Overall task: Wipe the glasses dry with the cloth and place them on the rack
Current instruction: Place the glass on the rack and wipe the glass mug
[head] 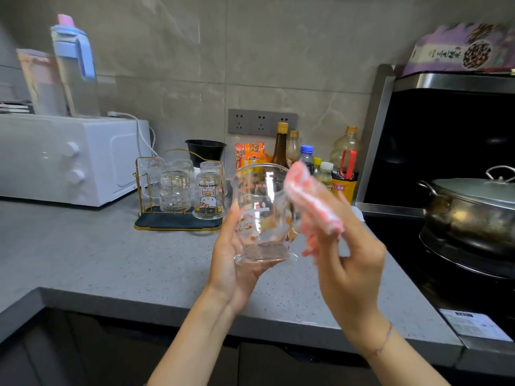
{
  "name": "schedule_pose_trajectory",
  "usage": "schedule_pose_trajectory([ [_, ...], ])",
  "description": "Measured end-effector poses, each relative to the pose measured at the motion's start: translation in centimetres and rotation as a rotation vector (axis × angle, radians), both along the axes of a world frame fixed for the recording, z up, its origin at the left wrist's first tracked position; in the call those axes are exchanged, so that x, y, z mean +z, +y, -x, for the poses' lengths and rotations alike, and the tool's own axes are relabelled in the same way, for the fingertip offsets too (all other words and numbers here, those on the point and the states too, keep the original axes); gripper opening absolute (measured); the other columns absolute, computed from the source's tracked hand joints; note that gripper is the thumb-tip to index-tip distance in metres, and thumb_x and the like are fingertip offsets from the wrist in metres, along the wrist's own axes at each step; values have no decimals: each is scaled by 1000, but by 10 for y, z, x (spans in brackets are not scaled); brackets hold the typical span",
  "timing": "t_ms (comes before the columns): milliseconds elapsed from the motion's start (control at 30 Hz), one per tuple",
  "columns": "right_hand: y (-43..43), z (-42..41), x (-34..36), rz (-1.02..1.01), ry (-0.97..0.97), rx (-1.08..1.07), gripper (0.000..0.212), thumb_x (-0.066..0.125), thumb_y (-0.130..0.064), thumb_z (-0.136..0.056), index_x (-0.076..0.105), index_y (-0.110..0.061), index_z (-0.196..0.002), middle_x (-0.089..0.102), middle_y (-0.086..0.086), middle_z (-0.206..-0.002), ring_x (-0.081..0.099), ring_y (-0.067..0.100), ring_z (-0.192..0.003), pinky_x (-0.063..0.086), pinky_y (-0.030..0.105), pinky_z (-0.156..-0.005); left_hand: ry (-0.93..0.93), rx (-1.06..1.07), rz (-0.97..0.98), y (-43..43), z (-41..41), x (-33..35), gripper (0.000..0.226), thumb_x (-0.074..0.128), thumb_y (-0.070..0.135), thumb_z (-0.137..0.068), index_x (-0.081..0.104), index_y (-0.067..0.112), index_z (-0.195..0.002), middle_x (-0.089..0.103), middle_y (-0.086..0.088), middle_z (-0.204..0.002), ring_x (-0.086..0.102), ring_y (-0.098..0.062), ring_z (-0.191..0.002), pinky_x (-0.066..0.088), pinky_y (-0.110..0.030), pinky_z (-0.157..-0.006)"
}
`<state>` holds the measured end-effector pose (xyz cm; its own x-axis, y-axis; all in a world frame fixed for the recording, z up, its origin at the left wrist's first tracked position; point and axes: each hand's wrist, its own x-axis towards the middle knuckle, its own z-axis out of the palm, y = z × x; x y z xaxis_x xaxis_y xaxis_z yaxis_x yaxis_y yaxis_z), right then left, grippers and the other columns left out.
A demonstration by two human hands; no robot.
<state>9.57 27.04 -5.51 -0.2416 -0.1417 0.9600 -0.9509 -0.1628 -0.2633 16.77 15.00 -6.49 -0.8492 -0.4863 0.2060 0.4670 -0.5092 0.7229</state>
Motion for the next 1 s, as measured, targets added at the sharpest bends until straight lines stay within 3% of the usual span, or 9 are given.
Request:
schedule_pose_trajectory([
  [100, -5, 4, 16, 121, -187, 59, 46, 40, -32, -98, 53, -3, -132, 61, 7, -129, 67, 25, -99, 59, 45, -76, 30, -84, -74, 4, 0, 1, 52, 51, 53, -83, 61, 22, -123, 70, -17, -116, 67, -38, -104, 58, -45, -77],
  [267, -18, -2, 21, 16, -282, 290, 38, 38, -24, -96, 49, -21, -133, 46, -4, -145, 36, 9, -139, 35, 25, -110, -63, -107, 77, 2, 2, 1, 56, 38, 60, -90, 59, 24, -127, 72, -12, -114, 72, -29, -94, 57, -48, -81],
  [433, -20, -5, 18, -84, -209, 295, 39, 36, -23, -96, 48, -21, -134, 36, -1, -152, 26, 8, -143, 32, 30, -113, -273, -46, 370, 0, 0, -2, 89, 42, 88, -67, 55, 29, -132, 67, 1, -125, 69, -8, -102, 59, -32, -77],
  [533, -20, -8, 11, -111, -165, 338, 47, 36, -31, -96, 44, -13, -138, 34, 6, -153, 29, 12, -143, 34, 27, -111, -265, 17, 374, 1, 1, -4, 103, 58, 92, -48, 53, 34, -133, 67, 1, -124, 70, -16, -103, 56, -43, -89],
  [667, -19, -4, -7, -161, -73, 325, 46, 36, -34, -100, 43, -14, -141, 45, 0, -147, 40, 20, -138, 39, 42, -109, -169, -5, 193, -1, 3, -1, 79, 48, 78, -77, 50, 27, -137, 69, -8, -121, 69, -24, -106, 54, -41, -88],
  [733, -18, -1, -14, -184, -59, 314, 40, 38, -36, -100, 48, -25, -137, 54, -10, -139, 53, 15, -127, 46, 33, -102, -158, 6, 143, -7, 3, 0, 82, 49, 74, -76, 48, 22, -140, 69, -10, -121, 68, -26, -108, 53, -42, -90],
  [800, -13, -2, -15, -180, -118, 342, 34, 38, -41, -99, 54, -42, -129, 64, -21, -118, 65, 1, -91, 54, 19, -74, -162, 31, 84, -13, 3, -1, 82, 54, 73, -76, 52, 19, -138, 69, -14, -120, 69, -29, -106, 55, -43, -87],
  [867, -6, -2, -13, -135, -260, 403, 34, 37, -40, -96, 59, -37, -121, 68, -22, -93, 62, -4, -72, 51, 14, -61, -168, 19, 43, -18, 0, -4, 80, 54, 71, -78, 54, 17, -136, 69, -15, -120, 70, -28, -100, 58, -41, -79],
  [1000, 2, 12, 17, -73, -705, 411, 38, 39, -41, -89, 63, -18, -106, 68, -16, -73, 66, 1, -68, 57, 21, -59, -177, -27, 50, -28, -7, -11, 96, 75, 71, -56, 55, 18, -134, 73, -11, -111, 74, -28, -88, 61, -42, -74],
])
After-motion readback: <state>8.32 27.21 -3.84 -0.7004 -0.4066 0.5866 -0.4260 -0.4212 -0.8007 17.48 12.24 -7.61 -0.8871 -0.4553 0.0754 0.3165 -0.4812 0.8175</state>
